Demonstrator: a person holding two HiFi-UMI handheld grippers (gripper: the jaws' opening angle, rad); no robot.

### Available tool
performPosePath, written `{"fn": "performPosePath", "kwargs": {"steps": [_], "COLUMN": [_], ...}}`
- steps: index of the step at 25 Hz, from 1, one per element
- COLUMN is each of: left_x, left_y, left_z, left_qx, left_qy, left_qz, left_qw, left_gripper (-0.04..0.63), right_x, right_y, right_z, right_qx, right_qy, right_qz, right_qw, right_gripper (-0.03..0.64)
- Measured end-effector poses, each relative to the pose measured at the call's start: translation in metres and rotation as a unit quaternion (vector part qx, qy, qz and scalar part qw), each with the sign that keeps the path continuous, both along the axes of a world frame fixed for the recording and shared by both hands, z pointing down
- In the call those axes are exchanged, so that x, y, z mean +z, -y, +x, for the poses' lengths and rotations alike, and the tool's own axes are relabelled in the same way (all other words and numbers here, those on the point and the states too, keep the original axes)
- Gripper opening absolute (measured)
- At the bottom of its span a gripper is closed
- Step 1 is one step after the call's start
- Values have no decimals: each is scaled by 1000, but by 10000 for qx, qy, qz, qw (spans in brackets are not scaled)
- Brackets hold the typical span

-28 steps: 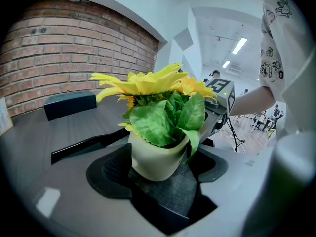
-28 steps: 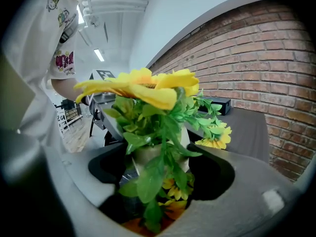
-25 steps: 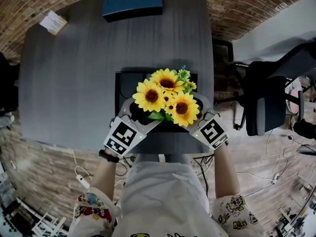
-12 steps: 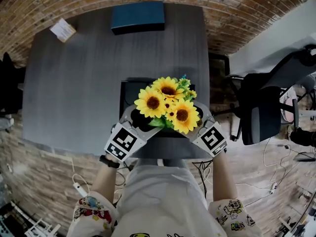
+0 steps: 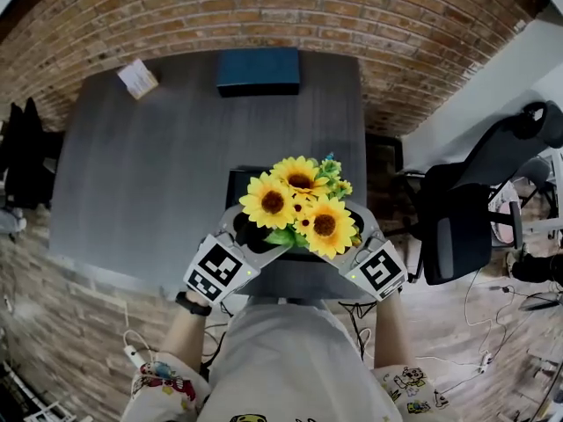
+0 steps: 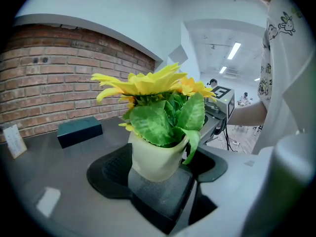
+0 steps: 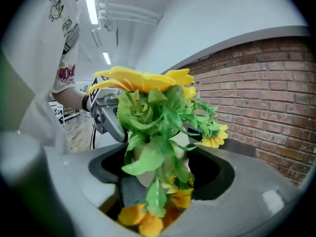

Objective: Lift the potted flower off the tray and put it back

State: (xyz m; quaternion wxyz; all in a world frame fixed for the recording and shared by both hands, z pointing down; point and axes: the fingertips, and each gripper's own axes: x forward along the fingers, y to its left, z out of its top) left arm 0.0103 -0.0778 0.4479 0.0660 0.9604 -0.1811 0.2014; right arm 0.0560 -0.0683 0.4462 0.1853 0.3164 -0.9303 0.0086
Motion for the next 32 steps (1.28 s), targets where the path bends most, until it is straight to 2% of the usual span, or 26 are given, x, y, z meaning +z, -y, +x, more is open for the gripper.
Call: {"fn": "performPosePath", "kwargs": {"steps": [6,16,21,26,32], "left_x": [-31,-80,-97,-100,-95], "left_y": [-8,-16,-21,-25,-26], "left_z": [-2,-9,-10,-10,-10], "left_qx": [-43,-150,-150,-192,-203], "left_qy": [-166,-391,-458,-551,-588], "left_qz": [-51,205,249,187,88], "left_qw": [9998,9989,9985,9981,9980], "left_gripper": [362,362,362,362,362], "right_x": [-37,-89,-102,-112,-108], "right_y": [-7,-15,-20,-25,-27], "right_z": [0,-8,-6,-11,-11], "right_qx": [-91,-181,24,-143,-124], "right_qy": [-40,290,497,605,655], "right_qz": [349,779,651,845,787], "right_qw": [9993,9964,9966,9945,9947], "right_gripper": [374,371,371,371,370]}}
